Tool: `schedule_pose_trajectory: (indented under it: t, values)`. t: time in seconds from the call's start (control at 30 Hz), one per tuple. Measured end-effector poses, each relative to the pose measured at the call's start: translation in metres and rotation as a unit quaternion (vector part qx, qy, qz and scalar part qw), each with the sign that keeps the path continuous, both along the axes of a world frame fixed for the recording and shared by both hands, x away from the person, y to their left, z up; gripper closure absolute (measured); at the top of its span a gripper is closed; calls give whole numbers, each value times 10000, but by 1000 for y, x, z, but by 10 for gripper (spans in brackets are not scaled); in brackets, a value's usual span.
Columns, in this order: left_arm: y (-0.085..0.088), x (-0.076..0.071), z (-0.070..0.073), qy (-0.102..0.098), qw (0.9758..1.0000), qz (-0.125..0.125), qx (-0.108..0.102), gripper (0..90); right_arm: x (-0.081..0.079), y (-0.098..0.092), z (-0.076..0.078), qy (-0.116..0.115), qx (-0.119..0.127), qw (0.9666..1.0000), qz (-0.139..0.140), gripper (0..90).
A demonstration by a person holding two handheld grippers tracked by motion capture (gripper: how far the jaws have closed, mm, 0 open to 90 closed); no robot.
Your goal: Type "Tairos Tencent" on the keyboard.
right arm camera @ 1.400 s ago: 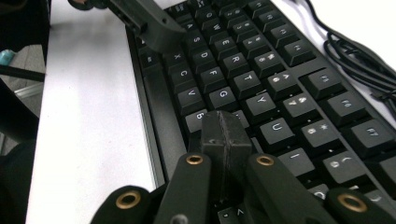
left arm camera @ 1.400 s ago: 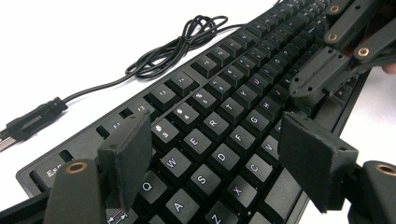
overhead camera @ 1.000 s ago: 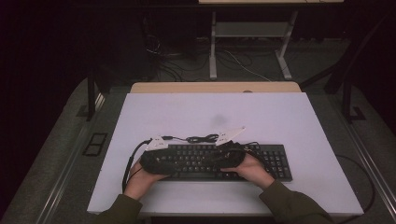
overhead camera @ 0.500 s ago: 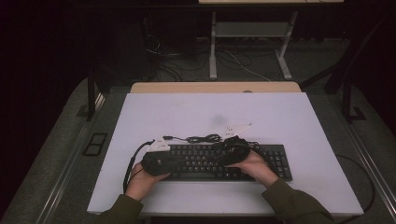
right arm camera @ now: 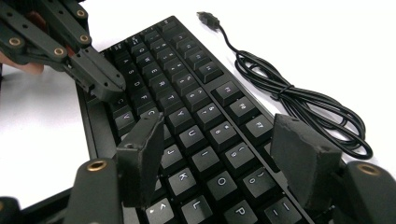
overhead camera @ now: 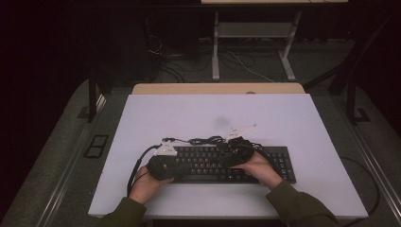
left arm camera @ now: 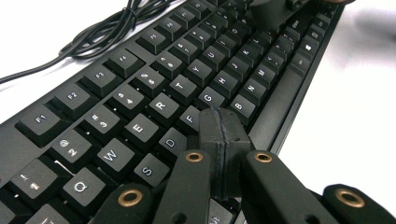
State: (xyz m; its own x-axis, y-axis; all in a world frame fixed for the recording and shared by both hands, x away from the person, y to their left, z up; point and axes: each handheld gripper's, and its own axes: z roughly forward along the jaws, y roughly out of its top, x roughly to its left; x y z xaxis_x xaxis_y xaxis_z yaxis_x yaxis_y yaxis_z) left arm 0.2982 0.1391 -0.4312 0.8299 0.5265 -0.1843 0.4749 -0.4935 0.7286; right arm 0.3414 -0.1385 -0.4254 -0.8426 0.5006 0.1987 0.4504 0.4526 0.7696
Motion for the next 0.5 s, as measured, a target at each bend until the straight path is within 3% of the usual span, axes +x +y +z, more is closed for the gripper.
schedule_pose_trajectory:
  t: [0.27, 0.5]
  values:
    - [-4, -1, -3, -26, 9997, -134, 207, 888, 0, -1, 0, 12, -24, 10000, -29, 335]
    - [-4, -1, -3, 20, 9998, -118, 186, 888, 0, 0, 0, 2, -8, 10000, -10, 335]
